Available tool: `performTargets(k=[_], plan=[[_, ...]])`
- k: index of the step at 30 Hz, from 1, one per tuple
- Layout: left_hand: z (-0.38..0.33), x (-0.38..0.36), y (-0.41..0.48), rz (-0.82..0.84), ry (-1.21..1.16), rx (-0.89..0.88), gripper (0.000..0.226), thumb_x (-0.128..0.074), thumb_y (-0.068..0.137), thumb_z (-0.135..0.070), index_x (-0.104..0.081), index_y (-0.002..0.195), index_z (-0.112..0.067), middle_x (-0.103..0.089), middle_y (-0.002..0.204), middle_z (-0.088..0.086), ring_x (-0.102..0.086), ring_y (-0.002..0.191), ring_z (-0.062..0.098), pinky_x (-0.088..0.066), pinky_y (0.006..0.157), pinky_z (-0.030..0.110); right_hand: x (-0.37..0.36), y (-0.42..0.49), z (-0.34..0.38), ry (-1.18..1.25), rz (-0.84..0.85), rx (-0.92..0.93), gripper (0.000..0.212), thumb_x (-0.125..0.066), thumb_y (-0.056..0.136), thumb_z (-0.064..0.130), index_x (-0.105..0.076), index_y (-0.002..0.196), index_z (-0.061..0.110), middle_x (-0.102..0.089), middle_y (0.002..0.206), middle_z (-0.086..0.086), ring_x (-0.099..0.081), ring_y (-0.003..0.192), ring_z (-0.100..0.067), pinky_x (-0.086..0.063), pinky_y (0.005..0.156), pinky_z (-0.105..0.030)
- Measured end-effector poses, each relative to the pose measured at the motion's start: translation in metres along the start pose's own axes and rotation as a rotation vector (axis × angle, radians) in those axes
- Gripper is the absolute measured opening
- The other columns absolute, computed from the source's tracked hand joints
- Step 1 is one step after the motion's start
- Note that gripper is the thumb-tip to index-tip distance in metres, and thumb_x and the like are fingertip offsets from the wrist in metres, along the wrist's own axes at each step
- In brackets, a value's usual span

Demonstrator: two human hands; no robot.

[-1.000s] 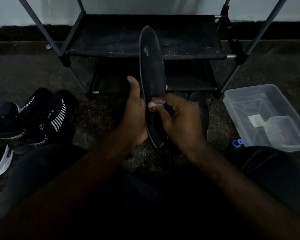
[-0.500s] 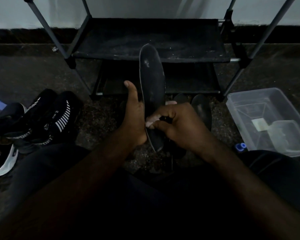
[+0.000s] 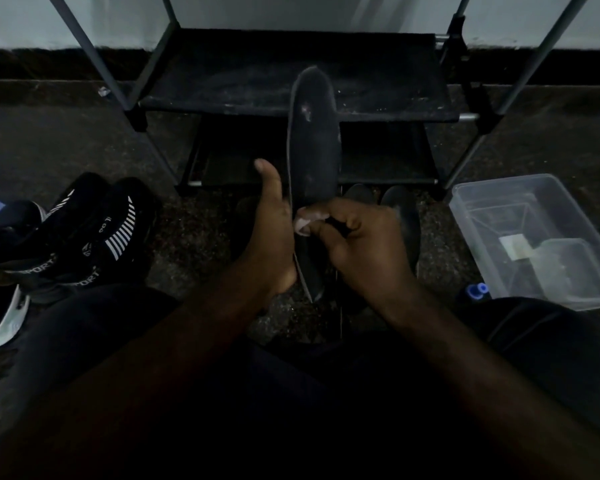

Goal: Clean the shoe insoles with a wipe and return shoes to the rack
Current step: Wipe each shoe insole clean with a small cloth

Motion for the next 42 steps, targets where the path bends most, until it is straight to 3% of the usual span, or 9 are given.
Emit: performTargets(k=[6, 11, 16, 19, 23, 28, 33, 37, 42], plan=[[-0.005, 0.005, 0.005, -0.052, -0.028, 0.042, 0.101, -0.006, 0.084, -0.080, -0.057, 0.128, -0.004, -0.067, 0.111, 0.026, -0.069, 0.098, 0.033, -0.057, 0.083, 0.039, -0.003, 0.001, 0.001, 0.033, 0.155, -0.012, 0.015, -0.071, 0.085, 0.000, -0.078, 0.090, 0.013, -0.075, 0.089, 0.011, -0.069, 0.086, 0.003, -0.055, 0.081, -0.018], [0.013, -0.003, -0.002, -0.068, 0.031, 0.039, 0.091, -0.011, 0.090, -0.074, -0.063, 0.121, -0.005, -0.069, 0.114, 0.019, -0.069, 0.102, 0.026, -0.058, 0.080, 0.032, 0.002, -0.002, -0.003, -0.001, -0.074, -0.046, 0.016, -0.070, 0.085, 0.000, -0.078, 0.091, 0.013, -0.071, 0.089, 0.017, -0.069, 0.085, 0.003, -0.054, 0.081, -0.016], [-0.009, 0.006, 0.009, -0.087, -0.025, 0.029, 0.104, -0.002, 0.085, -0.079, -0.056, 0.130, -0.002, -0.070, 0.106, 0.023, -0.070, 0.088, 0.031, -0.059, 0.077, 0.037, -0.005, 0.000, 0.002, 0.021, 0.112, -0.011, 0.015, -0.072, 0.084, 0.002, -0.078, 0.091, 0.014, -0.074, 0.091, 0.013, -0.069, 0.087, 0.004, -0.055, 0.082, -0.017], [0.001, 0.004, 0.004, -0.100, 0.040, 0.009, 0.099, -0.005, 0.087, -0.076, -0.065, 0.117, -0.004, -0.072, 0.103, 0.019, -0.070, 0.092, 0.028, -0.057, 0.078, 0.034, -0.004, -0.002, -0.001, -0.015, 0.015, -0.042, 0.017, -0.070, 0.085, 0.001, -0.078, 0.092, 0.015, -0.070, 0.088, 0.021, -0.068, 0.086, 0.008, -0.053, 0.081, -0.015], [0.017, -0.007, -0.001, -0.083, 0.012, 0.094, 0.091, -0.012, 0.086, -0.078, -0.065, 0.118, -0.011, -0.071, 0.112, 0.015, -0.069, 0.102, 0.025, -0.056, 0.078, 0.033, 0.009, 0.001, -0.008, -0.023, -0.129, -0.104, 0.015, -0.072, 0.086, 0.005, -0.077, 0.095, 0.014, -0.073, 0.093, 0.014, -0.069, 0.088, 0.004, -0.055, 0.083, -0.019], [0.000, 0.004, 0.007, -0.139, -0.009, 0.032, 0.103, -0.008, 0.085, -0.078, -0.068, 0.106, 0.003, -0.071, 0.097, 0.022, -0.070, 0.088, 0.032, -0.057, 0.080, 0.037, -0.006, -0.002, 0.004, -0.076, 0.102, 0.017, 0.014, -0.071, 0.085, 0.005, -0.077, 0.094, 0.015, -0.075, 0.093, 0.009, -0.069, 0.089, -0.001, -0.056, 0.083, -0.024], [0.011, 0.000, 0.002, -0.139, 0.050, 0.045, 0.094, -0.010, 0.086, -0.078, -0.061, 0.127, -0.010, -0.067, 0.119, 0.017, -0.064, 0.113, 0.029, -0.051, 0.095, 0.040, 0.007, 0.003, -0.012, -0.135, -0.076, -0.109, 0.009, -0.069, 0.089, 0.018, -0.074, 0.097, 0.019, -0.073, 0.093, 0.009, -0.069, 0.086, -0.005, -0.058, 0.077, -0.036], [0.005, -0.006, 0.000, -0.160, -0.006, 0.006, 0.085, -0.015, 0.092, -0.071, -0.076, 0.098, -0.011, -0.074, 0.099, 0.012, -0.071, 0.096, 0.021, -0.057, 0.075, 0.028, -0.002, -0.002, 0.000, -0.029, 0.001, -0.101, 0.011, -0.069, 0.089, 0.012, -0.074, 0.099, 0.015, -0.073, 0.094, 0.006, -0.069, 0.090, -0.006, -0.058, 0.081, -0.034], [0.007, -0.010, -0.002, -0.028, 0.110, -0.017, 0.059, -0.036, 0.097, -0.055, -0.069, 0.099, -0.006, -0.071, 0.096, 0.013, -0.070, 0.090, 0.022, -0.055, 0.082, 0.031, 0.004, 0.003, -0.012, -0.160, -0.039, -0.101, 0.006, -0.067, 0.090, 0.017, -0.070, 0.095, 0.015, -0.071, 0.091, 0.003, -0.067, 0.084, -0.012, -0.056, 0.075, -0.040]])
Point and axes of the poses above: each hand's wrist, its own y-axis towards the middle knuckle, its own x-axis out of the back of the hand, z = x × y, the point moved 4 cm from there along y, towards the middle knuckle
